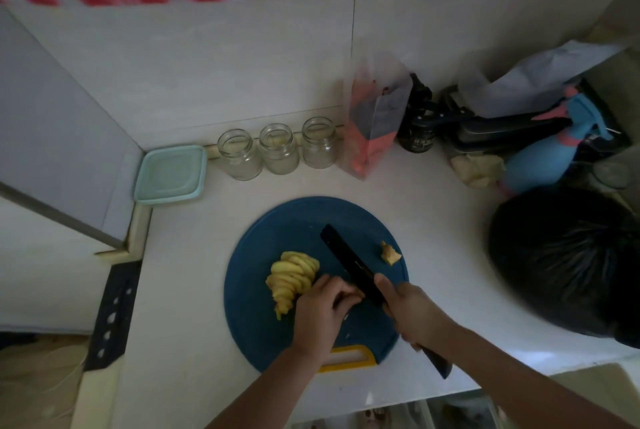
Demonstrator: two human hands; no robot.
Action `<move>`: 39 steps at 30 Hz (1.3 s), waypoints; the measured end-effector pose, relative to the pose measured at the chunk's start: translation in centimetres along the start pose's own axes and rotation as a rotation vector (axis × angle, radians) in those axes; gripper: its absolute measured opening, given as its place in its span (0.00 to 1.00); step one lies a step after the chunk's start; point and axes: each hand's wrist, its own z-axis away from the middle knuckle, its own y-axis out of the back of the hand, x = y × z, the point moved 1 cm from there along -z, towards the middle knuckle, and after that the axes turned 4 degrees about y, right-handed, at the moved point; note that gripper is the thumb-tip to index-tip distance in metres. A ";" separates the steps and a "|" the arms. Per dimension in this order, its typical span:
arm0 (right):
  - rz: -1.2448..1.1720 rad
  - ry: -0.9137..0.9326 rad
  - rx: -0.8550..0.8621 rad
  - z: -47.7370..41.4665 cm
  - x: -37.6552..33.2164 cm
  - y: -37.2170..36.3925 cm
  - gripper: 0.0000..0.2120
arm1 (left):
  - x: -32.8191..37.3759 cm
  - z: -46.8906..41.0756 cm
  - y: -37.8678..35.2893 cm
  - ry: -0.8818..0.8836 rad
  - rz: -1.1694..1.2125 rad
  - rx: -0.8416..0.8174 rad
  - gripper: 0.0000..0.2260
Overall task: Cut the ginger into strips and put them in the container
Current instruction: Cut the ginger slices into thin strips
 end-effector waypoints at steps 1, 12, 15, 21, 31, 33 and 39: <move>-0.010 -0.012 -0.011 0.2 -0.2 0.4 0.29 | 0.0 0.0 0.0 -0.005 0.000 0.001 0.07; -0.026 -0.093 -0.070 3.2 -0.9 1.1 0.25 | 0.0 -0.3 0.3 -0.040 -0.001 -0.022 0.09; -0.007 -0.096 -0.067 3.5 -0.9 0.9 0.23 | 0.1 -0.2 0.3 -0.036 -0.005 -0.038 0.10; -0.012 -0.095 -0.037 3.6 -0.4 0.5 0.27 | 0.4 -0.3 0.5 -0.033 0.017 -0.047 0.09; 0.188 0.018 -0.030 4.2 -0.4 0.0 0.25 | -0.2 -0.3 1.0 -0.080 -0.015 -0.087 0.03; 0.280 0.090 -0.007 4.3 -0.5 -0.2 0.24 | 0.0 -0.4 1.0 -0.085 -0.025 -0.090 0.04; 0.250 0.113 -0.022 4.0 -0.2 -0.7 0.20 | -0.3 -0.3 0.9 -0.090 -0.020 -0.080 0.04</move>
